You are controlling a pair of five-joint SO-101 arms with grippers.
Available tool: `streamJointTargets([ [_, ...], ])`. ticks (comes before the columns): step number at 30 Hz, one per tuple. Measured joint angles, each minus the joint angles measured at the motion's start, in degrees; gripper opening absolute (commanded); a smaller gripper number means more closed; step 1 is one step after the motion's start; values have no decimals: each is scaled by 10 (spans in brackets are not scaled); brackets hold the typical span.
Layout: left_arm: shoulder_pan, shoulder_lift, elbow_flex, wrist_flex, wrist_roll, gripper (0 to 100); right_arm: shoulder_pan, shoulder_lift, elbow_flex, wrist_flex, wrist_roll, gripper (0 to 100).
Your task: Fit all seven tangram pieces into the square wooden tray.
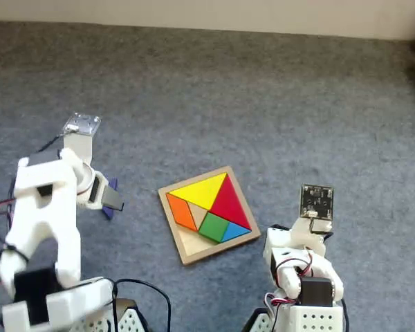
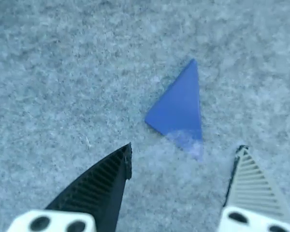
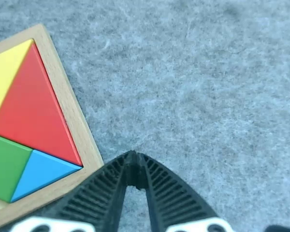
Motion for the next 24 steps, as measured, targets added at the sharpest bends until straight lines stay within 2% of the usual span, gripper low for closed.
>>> streamJointTargets([
  [7, 0, 137, -87, 0, 0, 322, 0, 0, 0, 0, 0, 5],
  [12, 0, 203, -132, 0, 0, 256, 0, 0, 0, 0, 0, 5],
  [24, 14, 222, -151, 1, -1, 223, 0, 0, 0, 0, 0, 5],
])
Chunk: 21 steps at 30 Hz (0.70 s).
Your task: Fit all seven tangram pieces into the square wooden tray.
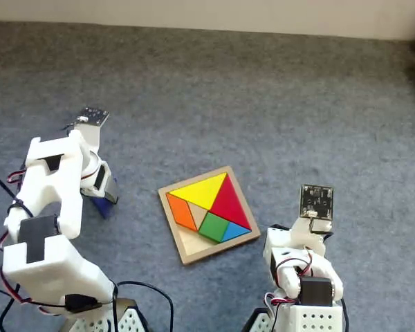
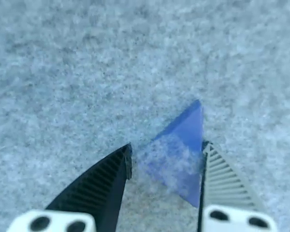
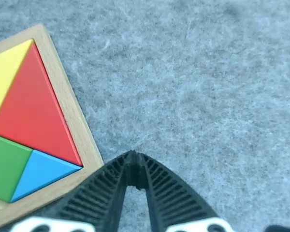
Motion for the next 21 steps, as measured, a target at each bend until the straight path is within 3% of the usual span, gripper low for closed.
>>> streamJointTargets([
  [15, 16, 0, 0, 0, 0, 162, 0, 0, 0, 0, 0, 5],
  [21, 41, 0, -1, 8, 0, 76, 0, 0, 0, 0, 0, 5],
])
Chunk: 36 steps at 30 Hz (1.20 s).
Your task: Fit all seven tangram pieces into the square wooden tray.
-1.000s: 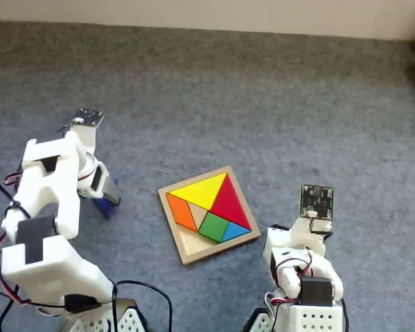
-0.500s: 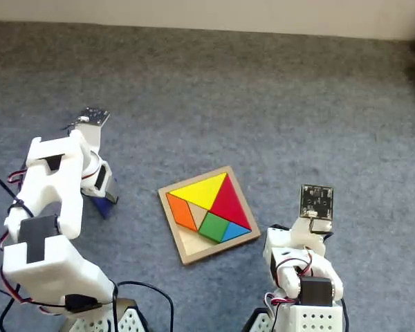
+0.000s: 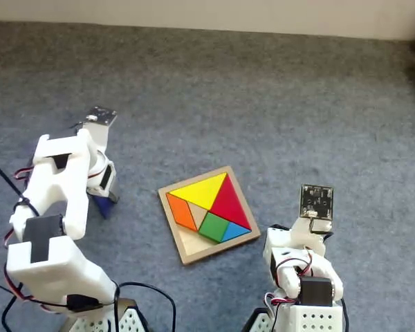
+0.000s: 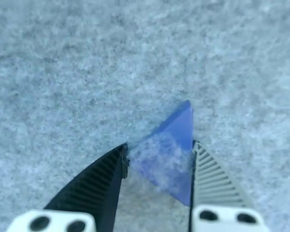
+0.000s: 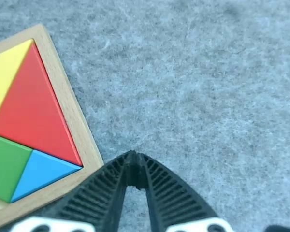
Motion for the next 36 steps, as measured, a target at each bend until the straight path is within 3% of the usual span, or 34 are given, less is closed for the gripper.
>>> streamJointTargets([
  [6, 55, -25, -1, 20, 36, 66, 0, 0, 0, 0, 0, 5],
  [18, 192, -244, -1, 155, 92, 63, 0, 0, 0, 0, 0, 5],
  [25, 250, -258, 10, 180, 265, 62, 0, 0, 0, 0, 0, 5],
  [30, 280, -258, 78, 105, 388, 62, 0, 0, 0, 0, 0, 5],
  [36, 324, -258, 139, 34, 607, 66, 0, 0, 0, 0, 0, 5],
])
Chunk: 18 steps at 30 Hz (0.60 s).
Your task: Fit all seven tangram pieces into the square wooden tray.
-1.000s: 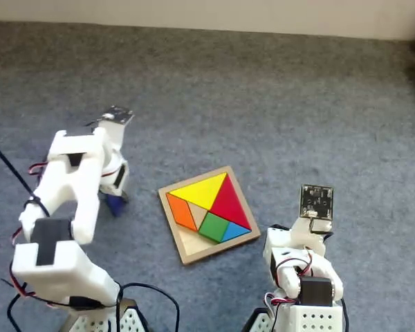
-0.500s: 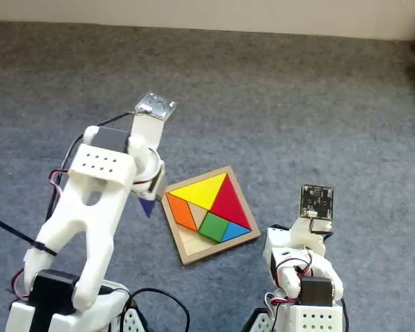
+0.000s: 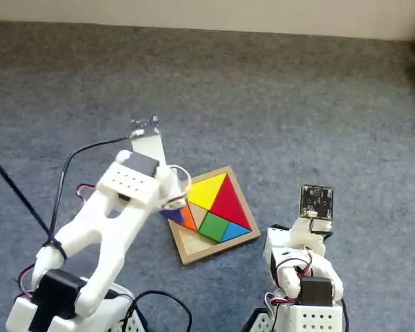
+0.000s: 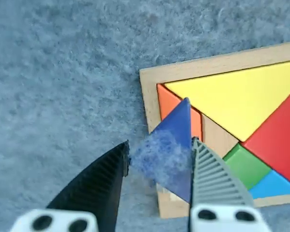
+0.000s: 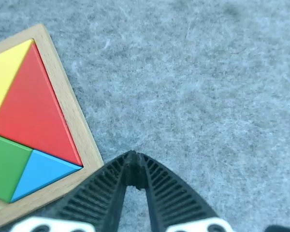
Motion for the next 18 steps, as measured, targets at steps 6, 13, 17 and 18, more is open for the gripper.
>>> streamJointTargets([
  [6, 78, 0, 3, 1, 175, 66, 0, 0, 0, 0, 0, 5],
  [13, 118, -1, 8, 1, 235, 66, 0, 0, 0, 0, 0, 5],
  [17, 119, -1, 17, 1, 286, 66, 0, 0, 0, 0, 0, 5],
  [18, 119, -1, 17, 1, 299, 66, 0, 0, 0, 0, 0, 5],
])
